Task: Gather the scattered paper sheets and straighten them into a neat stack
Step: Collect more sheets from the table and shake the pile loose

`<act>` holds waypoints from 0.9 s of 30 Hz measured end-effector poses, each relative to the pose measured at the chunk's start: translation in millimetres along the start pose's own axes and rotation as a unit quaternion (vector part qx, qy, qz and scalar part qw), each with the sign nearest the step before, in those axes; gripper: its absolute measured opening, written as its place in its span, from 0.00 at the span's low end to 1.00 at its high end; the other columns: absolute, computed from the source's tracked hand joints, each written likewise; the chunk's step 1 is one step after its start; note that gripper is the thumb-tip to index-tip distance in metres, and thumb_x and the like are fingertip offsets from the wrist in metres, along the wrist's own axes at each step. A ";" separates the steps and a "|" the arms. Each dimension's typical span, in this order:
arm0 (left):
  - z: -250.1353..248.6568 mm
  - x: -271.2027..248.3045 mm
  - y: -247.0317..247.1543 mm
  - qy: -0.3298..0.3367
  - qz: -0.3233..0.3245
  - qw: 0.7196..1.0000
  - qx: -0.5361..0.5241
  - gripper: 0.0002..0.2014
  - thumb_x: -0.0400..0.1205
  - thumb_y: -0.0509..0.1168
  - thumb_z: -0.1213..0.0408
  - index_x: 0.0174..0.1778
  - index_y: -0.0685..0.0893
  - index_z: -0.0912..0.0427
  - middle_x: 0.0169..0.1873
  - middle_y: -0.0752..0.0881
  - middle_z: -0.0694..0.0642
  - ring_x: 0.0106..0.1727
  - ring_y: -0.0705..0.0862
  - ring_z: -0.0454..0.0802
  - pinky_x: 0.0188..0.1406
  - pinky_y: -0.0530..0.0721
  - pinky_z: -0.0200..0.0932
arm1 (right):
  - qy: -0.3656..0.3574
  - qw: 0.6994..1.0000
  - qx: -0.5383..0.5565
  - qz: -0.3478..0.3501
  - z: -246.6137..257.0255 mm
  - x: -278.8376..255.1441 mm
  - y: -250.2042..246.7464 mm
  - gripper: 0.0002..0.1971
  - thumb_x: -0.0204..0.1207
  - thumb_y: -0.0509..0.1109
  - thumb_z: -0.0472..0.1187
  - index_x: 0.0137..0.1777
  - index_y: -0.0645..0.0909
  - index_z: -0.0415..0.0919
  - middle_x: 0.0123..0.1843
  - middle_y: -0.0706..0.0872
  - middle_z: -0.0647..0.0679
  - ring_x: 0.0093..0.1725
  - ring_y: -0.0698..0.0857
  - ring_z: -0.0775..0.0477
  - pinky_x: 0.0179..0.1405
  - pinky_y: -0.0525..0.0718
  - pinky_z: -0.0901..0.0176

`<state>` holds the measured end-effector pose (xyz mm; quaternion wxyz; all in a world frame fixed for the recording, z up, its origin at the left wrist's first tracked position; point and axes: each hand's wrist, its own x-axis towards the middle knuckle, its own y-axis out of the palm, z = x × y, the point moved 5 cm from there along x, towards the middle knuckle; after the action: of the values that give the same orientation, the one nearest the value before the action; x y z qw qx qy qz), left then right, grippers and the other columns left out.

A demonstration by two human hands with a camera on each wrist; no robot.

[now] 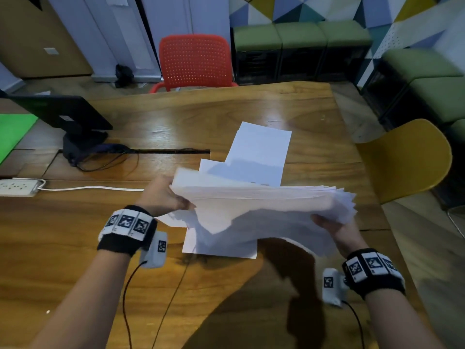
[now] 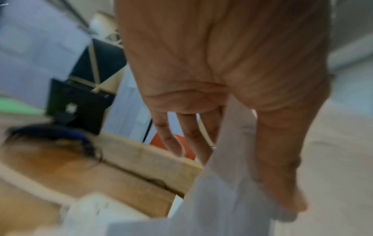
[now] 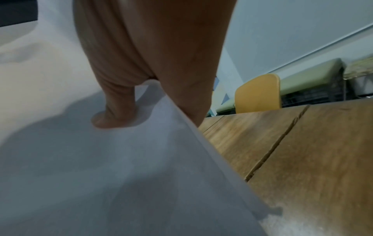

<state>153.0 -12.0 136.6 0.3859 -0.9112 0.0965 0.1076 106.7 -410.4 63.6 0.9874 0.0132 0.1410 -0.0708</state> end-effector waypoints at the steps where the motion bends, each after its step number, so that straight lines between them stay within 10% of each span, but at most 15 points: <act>1: 5.0 -1.8 1.7 -0.013 0.004 0.996 -0.089 0.16 0.65 0.79 0.74 0.46 0.91 0.55 0.42 0.93 0.49 0.45 0.91 0.42 0.49 0.87 0.46 | 0.005 1.000 0.018 0.002 -1.1 -0.4 -1.1 0.42 0.51 0.87 0.49 0.67 0.79 0.38 0.61 0.87 0.38 0.59 0.86 0.40 0.59 0.84 0.41; 4: 16.6 -3.6 19.6 -0.053 0.004 0.977 -0.207 0.20 0.64 0.79 0.78 0.47 0.90 0.53 0.46 0.93 0.50 0.51 0.89 0.45 0.56 0.86 0.48 | 0.015 0.999 0.031 0.010 -3.8 -1.7 2.0 0.45 0.43 0.88 0.56 0.64 0.81 0.42 0.60 0.88 0.40 0.59 0.87 0.42 0.59 0.83 0.42; 9: 20.8 0.9 44.5 -0.044 -0.036 0.963 -0.263 0.19 0.65 0.78 0.82 0.41 0.90 0.52 0.36 0.92 0.42 0.44 0.89 0.40 0.46 0.89 0.42 | 0.013 0.999 0.029 -0.010 -8.6 -6.2 3.5 0.15 0.74 0.69 0.24 0.61 0.81 0.31 0.62 0.84 0.28 0.57 0.86 0.38 0.53 0.88 0.52; 13: 18.5 3.8 37.9 -0.012 -0.101 0.941 -0.322 0.17 0.66 0.77 0.82 0.39 0.92 0.53 0.38 0.93 0.46 0.43 0.90 0.39 0.41 0.90 0.39 | 0.042 0.998 0.040 -0.029 -4.1 -8.4 -3.2 0.08 0.80 0.63 0.26 0.56 0.80 0.29 0.36 0.92 0.50 0.37 0.88 0.54 0.31 0.85 0.70; 21: 44.6 -2.5 81.9 -0.149 -0.136 0.924 -0.324 0.14 0.65 0.81 0.73 0.44 0.88 0.64 0.40 0.91 0.59 0.45 0.89 0.57 0.44 0.86 0.44 | 0.016 0.998 -0.041 -0.044 -31.5 -1.6 6.6 0.21 0.66 0.79 0.27 0.59 0.82 0.40 0.57 0.87 0.41 0.56 0.86 0.43 0.58 0.84 0.44; 27: 37.7 -4.3 69.2 -0.110 -0.134 0.922 -0.346 0.13 0.67 0.77 0.78 0.43 0.90 0.59 0.40 0.92 0.55 0.46 0.88 0.56 0.51 0.87 0.53 | 0.022 0.998 -0.008 -0.050 -21.6 2.9 2.8 0.11 0.77 0.71 0.32 0.58 0.81 0.32 0.39 0.90 0.50 0.36 0.88 0.58 0.29 0.83 0.76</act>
<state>126.4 -31.6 64.9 0.0656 -0.9747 -0.1131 0.1815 103.9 -407.0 42.0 0.9792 -0.0003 0.1642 -0.1191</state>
